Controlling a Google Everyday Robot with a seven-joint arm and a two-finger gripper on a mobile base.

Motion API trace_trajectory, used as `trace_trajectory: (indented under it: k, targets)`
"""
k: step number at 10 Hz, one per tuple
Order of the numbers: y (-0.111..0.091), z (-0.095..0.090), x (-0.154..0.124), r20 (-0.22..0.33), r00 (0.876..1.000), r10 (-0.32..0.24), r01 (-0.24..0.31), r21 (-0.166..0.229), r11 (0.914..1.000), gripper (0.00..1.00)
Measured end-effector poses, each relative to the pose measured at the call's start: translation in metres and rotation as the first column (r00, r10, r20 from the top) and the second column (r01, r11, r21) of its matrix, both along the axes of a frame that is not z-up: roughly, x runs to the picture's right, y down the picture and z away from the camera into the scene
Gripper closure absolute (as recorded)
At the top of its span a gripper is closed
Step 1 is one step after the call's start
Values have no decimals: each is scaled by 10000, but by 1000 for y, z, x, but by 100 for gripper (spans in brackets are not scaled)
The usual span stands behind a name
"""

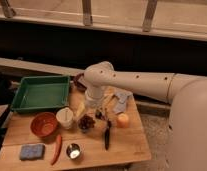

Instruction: Place grapes in red bowl

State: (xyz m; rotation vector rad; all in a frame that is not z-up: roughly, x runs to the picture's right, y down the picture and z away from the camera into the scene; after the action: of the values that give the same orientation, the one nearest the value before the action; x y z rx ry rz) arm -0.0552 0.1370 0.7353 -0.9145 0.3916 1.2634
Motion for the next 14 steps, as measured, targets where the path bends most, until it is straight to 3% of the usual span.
trace_trajectory:
  k: [3,5,6,8,13,14]
  targets:
    - [22,4,-19,252,9986,-457,469,-467,9978,20]
    - [31,14,-21,-31,9972,-741,738,-622,9953,22]
    - [31,17,-18,-239,9970,-739,724,-601,9956,28]
    - [29,17,-13,-686,9951,-717,695,-339,9970,51]
    - [21,14,-12,-964,9928,-711,723,88,9973,97]
    - [18,12,-11,-958,9933,-647,669,199,9976,100]
